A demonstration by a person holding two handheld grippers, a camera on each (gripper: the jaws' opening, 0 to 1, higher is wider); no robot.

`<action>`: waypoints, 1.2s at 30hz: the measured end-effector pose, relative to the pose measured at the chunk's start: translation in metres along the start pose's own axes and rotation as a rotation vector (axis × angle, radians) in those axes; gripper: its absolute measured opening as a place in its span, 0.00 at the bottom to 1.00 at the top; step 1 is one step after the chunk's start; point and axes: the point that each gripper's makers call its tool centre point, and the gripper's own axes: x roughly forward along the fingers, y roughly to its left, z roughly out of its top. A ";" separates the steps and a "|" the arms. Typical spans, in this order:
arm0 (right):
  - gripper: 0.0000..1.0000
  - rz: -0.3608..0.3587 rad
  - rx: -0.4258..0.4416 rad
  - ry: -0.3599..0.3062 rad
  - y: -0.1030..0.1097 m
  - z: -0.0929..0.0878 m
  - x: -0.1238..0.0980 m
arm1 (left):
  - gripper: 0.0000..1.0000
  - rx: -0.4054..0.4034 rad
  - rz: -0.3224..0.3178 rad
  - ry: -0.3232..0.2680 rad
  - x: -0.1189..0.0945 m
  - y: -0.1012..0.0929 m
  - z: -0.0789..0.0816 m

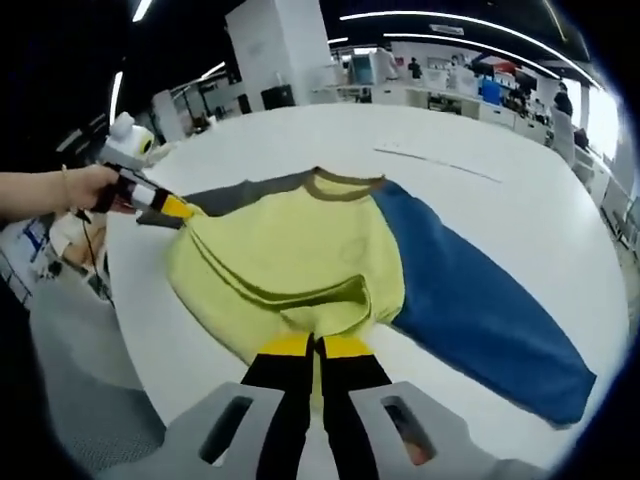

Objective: Fold the garment on the visible template until the final outline fits inside the template.

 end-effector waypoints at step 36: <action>0.02 -0.183 -0.474 -0.106 -0.052 0.103 -0.128 | 0.00 0.052 -0.070 -0.339 -0.146 -0.068 0.103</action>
